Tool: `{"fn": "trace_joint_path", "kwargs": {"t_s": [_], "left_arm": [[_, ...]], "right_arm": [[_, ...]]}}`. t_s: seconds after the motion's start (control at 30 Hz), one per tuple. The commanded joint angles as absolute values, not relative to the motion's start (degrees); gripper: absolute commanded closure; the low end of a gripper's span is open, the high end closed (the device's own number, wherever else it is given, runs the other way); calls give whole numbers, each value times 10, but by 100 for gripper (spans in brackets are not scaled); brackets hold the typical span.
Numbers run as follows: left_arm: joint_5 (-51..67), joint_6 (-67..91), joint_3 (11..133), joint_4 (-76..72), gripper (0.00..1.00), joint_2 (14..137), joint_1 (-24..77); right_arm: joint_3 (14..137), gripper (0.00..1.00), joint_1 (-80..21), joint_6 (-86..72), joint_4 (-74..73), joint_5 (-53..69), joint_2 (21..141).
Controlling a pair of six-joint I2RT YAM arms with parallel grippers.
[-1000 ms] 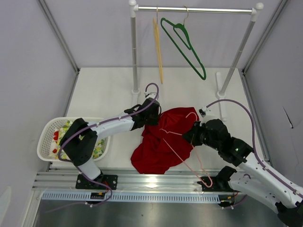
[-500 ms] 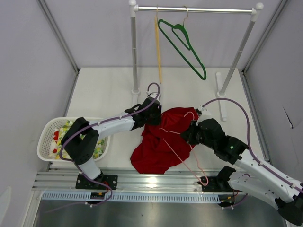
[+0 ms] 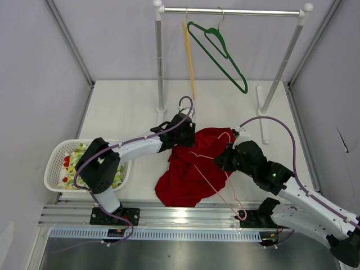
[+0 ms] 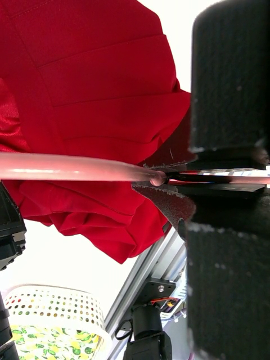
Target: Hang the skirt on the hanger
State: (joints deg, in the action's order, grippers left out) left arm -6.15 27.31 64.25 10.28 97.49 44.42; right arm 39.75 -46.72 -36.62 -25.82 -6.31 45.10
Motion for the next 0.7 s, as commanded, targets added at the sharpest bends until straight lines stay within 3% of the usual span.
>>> {"fn": "trace_joint_path", "kwargs": {"t_s": [0.0,0.4,0.67], "left_arm": [[-47,260,659,81,61,969,440],[-12,248,658,80,63,967,442],[-67,245,666,99,64,985,441]], "right_arm": [[402,100,-473,-364,-260,-69,454],[400,100,-472,-362,-256,-69,457],[402,100,-472,-361,-262,-72,454]]}}
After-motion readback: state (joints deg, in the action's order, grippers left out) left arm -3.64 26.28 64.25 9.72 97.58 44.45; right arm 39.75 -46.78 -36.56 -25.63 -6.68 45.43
